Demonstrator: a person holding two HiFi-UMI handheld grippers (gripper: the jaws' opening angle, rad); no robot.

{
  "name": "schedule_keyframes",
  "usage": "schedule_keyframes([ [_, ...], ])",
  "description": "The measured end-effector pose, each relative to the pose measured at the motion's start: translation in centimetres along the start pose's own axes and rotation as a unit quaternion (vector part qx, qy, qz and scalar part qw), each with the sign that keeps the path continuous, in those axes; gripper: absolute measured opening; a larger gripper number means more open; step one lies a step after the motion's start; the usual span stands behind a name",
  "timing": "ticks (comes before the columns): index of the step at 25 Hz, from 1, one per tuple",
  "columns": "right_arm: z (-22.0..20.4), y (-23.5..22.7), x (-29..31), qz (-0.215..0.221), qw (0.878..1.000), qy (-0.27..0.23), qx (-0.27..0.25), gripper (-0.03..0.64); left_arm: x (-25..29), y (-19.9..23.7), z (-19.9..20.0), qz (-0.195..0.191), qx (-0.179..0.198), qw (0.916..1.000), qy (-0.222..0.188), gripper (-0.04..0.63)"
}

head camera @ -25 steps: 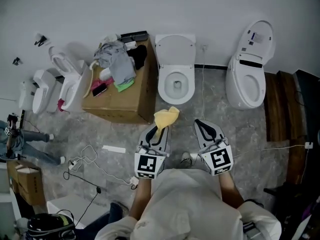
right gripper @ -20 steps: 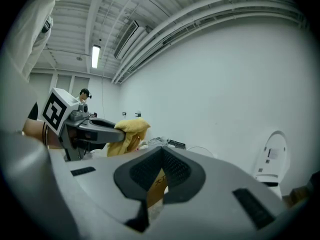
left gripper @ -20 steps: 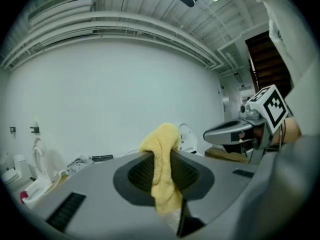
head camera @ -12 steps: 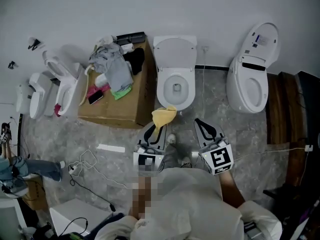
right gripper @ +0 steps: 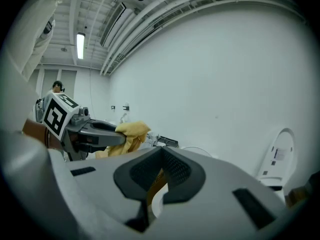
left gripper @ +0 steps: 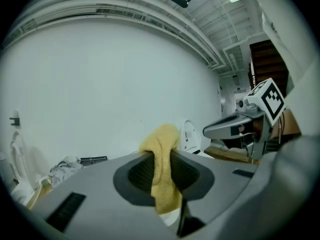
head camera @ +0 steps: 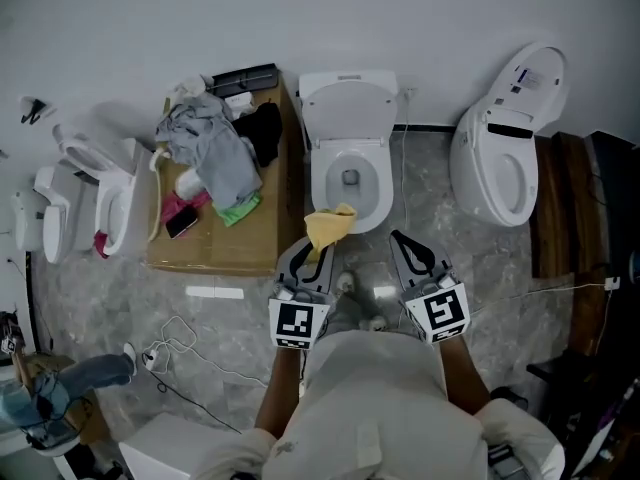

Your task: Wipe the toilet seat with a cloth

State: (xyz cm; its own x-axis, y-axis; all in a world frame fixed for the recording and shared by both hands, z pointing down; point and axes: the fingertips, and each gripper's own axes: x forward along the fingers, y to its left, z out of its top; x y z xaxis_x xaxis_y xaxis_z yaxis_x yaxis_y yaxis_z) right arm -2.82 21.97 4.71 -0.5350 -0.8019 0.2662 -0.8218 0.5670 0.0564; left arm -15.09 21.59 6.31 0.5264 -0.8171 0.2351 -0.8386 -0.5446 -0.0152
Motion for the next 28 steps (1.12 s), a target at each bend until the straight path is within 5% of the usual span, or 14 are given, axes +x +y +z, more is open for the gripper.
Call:
schedule_keyframes([
  [17, -2.3, -3.2, 8.8, -0.023, 0.999, 0.040, 0.019, 0.008, 7.2, 7.2, -2.6, -0.015, -0.021, 0.9995, 0.020, 0.081],
  [28, -8.7, -9.5, 14.7, -0.003, 0.996, 0.062, 0.064, 0.008, 16.2, 8.9, -8.0, 0.013, -0.039, 0.9977, 0.055, 0.081],
])
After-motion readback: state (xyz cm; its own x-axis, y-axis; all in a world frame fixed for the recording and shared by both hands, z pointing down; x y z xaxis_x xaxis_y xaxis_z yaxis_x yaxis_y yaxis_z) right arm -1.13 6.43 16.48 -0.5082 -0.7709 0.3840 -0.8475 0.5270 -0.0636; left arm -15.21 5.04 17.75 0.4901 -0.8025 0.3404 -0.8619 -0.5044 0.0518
